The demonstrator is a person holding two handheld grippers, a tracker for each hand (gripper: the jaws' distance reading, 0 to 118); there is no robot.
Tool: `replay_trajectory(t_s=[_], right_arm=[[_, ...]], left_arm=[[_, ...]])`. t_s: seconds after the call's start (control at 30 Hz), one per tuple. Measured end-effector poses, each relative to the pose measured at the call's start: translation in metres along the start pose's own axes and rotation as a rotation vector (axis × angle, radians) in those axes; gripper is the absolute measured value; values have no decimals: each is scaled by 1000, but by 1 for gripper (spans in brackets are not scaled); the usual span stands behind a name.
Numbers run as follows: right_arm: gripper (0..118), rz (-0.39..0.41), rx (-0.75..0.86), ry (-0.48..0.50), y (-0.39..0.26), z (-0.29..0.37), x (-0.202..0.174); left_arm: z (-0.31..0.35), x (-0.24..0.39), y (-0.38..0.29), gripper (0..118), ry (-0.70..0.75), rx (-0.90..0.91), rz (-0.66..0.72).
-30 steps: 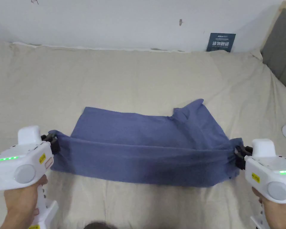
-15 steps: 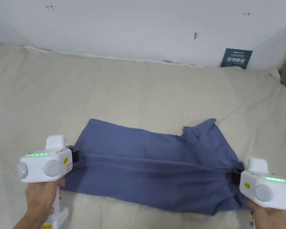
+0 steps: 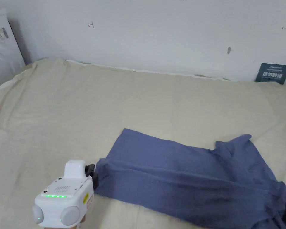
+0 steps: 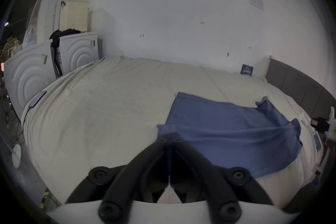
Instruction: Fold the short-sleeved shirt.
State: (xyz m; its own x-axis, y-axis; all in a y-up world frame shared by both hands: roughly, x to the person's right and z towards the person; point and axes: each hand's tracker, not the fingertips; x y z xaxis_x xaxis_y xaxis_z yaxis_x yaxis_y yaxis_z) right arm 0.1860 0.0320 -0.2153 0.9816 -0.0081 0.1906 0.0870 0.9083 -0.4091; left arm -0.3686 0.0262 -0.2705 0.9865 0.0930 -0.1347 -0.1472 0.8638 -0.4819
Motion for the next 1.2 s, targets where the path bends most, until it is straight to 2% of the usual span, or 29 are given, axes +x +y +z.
replay_trajectory(t_s=[0.03, 0.1, 0.2, 0.37, 0.4, 0.47, 0.5, 0.53, 0.57, 0.63, 0.67, 0.7, 0.73, 0.77, 0.8, 0.83, 0.87, 0.93, 0.97, 1.0, 1.03, 1.07, 1.1, 1.13, 1.2], right_arm=[[0, -6, 2, 4, -4, 2, -2], [0, -54, -38, 73, -8, 0, 0], [0, -4, -36, 43, -11, 2, -4], [0, 2, -54, 61, -15, 1, -4], [0, 0, -59, 62, -13, 0, 1], [0, -10, -68, 66, -15, -2, 3], [0, -12, -70, 64, -16, -2, 3], [0, -13, -75, 61, -15, -4, 7], [0, -11, -78, 60, -16, -5, 8], [0, -9, -85, 60, -17, -7, 9], [0, -7, -90, 62, -16, -7, 11], [0, 0, -96, 58, -17, -8, 11], [0, 8, -105, 49, -18, -10, 12], [0, 15, -114, 44, -19, -12, 12], [0, 17, -123, 37, -19, -12, 14], [0, 15, -130, 33, -20, -13, 16], [0, 11, -142, 35, -21, -14, 19], [0, -4, -165, 35, -25, -18, 26], [0, -5, -175, 37, -27, -20, 29], [2, -4, -191, 33, -29, -23, 31], [15, -9, -219, 30, -32, -26, 33], [39, -21, -256, 23, -34, -29, 36], [82, -32, -302, 8, -37, -33, 39], [102, -50, -328, -14, -41, -38, 42], [105, -57, -292, 4, -44, -36, 47]], left_arm=[[-2, -1, -4, 0, -4, -21, -10], [-7, -8, -10, 0, -43, -70, 18], [-9, -11, -16, 0, -17, -74, 7], [-25, -21, -22, 0, -30, -153, 57], [-29, -21, -24, 22, -8, -170, 47], [-43, -23, -27, 107, 16, -237, 28], [-49, -20, -27, 117, 44, -292, 31], [-49, -20, -26, 115, 108, -330, 35], [-48, -26, -27, 115, 152, -288, 56], [-51, -22, -29, 115, 107, -251, 51], [-54, -20, -29, 110, 121, -269, 35], [-58, -18, -31, 93, 118, -344, 7], [-59, -14, -34, 93, 97, -363, -17], [-64, -8, -41, 87, 63, -365, -38], [-60, 0, -44, 85, 149, -324, -118], [-56, 4, -42, 78, 124, -295, -145], [-55, 6, -40, 63, 55, -315, -132], [-50, 12, -36, 19, 71, -296, -157], [-51, 12, -33, 6, 9, -297, -160], [-50, 15, -31, 6, -19, -293, -150], [-53, 19, -31, 6, -6, -275, -174], [-52, 23, -28, 6, 22, -248, -215], [-51, 25, -24, 6, 11, -242, -216], [-48, 27, -20, 6, 2, -215, -207], [-40, 34, -11, 6, -4, -207, -194]])
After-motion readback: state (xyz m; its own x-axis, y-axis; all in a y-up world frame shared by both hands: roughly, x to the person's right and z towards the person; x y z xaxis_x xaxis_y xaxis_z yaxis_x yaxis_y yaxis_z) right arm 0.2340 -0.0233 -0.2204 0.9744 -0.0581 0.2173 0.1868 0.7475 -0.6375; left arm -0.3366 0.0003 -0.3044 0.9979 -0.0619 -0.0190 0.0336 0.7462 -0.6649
